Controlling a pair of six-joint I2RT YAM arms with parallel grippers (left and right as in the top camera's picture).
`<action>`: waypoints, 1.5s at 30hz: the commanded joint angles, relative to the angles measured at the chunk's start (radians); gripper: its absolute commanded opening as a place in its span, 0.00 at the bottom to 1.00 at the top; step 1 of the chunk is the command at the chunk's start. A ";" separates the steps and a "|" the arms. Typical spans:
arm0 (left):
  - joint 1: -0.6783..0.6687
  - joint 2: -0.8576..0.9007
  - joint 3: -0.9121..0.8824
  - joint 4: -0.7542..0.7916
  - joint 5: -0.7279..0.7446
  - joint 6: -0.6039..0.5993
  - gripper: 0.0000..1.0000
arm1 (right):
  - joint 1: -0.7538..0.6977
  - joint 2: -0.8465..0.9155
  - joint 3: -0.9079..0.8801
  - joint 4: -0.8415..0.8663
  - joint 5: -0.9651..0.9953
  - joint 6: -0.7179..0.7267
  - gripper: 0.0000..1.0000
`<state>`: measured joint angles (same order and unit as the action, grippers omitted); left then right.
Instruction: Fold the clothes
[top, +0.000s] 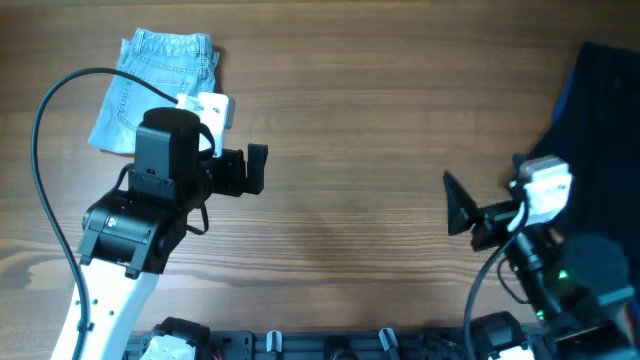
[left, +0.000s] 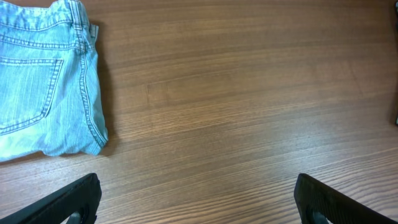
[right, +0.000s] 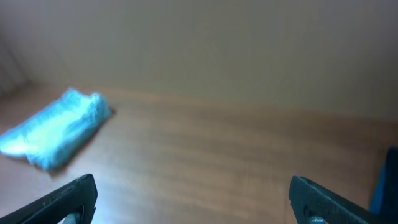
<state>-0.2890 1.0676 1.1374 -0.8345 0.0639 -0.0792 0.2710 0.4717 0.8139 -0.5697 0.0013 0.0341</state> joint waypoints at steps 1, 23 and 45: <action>-0.005 0.002 0.015 0.002 -0.013 0.019 1.00 | -0.011 -0.129 -0.172 0.121 -0.014 -0.022 1.00; -0.005 0.002 0.015 0.002 -0.013 0.019 1.00 | -0.181 -0.468 -0.759 0.465 -0.141 0.185 1.00; -0.005 -0.013 0.010 0.002 -0.013 0.019 1.00 | -0.181 -0.468 -0.759 0.464 -0.141 0.185 1.00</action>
<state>-0.2890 1.0695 1.1378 -0.8345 0.0639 -0.0792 0.0952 0.0181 0.0547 -0.1131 -0.1272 0.2089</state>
